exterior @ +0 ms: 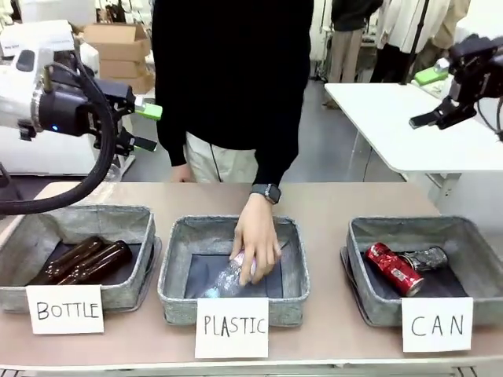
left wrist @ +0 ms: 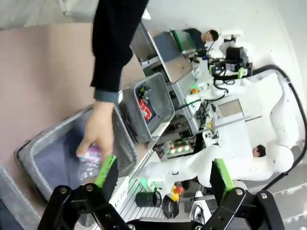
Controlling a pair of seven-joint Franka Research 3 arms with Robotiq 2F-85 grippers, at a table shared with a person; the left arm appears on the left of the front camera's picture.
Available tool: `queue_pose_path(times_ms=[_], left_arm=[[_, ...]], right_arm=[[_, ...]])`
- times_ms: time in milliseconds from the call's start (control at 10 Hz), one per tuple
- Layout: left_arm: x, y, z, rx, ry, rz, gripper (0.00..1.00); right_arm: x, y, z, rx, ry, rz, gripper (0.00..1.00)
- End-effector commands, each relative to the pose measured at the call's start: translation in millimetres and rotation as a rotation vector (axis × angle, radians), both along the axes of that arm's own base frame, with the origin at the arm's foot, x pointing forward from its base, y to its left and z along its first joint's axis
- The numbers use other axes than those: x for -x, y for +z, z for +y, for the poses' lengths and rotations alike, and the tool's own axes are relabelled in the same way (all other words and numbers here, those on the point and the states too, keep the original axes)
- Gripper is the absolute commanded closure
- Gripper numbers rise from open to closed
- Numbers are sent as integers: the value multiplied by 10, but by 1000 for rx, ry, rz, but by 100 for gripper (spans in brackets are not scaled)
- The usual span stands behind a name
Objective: Sort the can waste into the basket.
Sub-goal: Pick up the can waste from the table and place it in the right Fabric basket.
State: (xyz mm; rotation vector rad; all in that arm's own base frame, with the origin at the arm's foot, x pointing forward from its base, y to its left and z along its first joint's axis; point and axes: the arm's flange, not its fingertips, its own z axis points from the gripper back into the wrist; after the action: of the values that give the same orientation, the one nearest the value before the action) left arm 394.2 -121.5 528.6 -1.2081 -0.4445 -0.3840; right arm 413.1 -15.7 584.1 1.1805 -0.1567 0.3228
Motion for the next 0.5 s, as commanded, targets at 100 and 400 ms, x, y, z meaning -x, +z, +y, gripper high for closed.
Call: queue_pose_path(times_ms=[100,400], left_arm=[[-65,0,43,1,12,-1,0],[-65,0,43,1,12,-1,0]], right_arm=[[28,-9,-8,11,13,-20,0],[28,-9,-8,11,13,-20,0]])
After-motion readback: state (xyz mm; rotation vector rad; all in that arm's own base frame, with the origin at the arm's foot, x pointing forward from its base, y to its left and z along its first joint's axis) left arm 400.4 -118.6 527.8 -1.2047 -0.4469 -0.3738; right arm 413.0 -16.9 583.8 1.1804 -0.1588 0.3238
